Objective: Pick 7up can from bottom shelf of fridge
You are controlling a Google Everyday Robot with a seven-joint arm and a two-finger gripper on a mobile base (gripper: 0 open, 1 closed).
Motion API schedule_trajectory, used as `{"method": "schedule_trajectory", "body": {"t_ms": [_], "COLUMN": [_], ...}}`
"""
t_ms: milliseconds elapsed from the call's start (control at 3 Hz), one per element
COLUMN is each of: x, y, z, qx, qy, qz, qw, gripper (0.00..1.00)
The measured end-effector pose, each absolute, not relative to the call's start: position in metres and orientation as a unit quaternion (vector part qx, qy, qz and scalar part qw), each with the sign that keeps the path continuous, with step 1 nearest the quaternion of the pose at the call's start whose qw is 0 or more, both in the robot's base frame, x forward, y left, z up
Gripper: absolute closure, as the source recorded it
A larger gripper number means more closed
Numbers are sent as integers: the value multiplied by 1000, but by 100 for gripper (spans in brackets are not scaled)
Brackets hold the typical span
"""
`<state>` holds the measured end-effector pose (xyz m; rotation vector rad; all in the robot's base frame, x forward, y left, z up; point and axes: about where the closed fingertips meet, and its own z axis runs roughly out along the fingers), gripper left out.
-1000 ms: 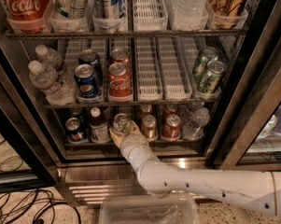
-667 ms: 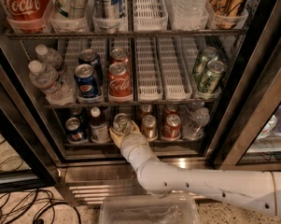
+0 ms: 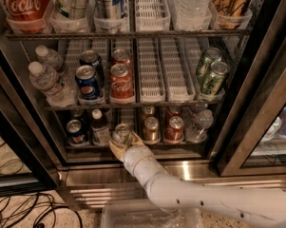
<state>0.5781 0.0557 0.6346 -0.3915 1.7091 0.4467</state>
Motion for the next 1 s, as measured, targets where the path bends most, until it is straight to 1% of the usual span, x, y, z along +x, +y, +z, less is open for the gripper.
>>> {"method": "schedule_trajectory", "body": {"t_ms": [333, 667, 1000], "x": [544, 519, 511], "y": [53, 36, 14], "z": [643, 645, 650], "qx": [-184, -202, -225], "qy": [740, 746, 757], "qz": [220, 228, 225], "qw": [609, 593, 570], "gripper": [100, 100, 100]}}
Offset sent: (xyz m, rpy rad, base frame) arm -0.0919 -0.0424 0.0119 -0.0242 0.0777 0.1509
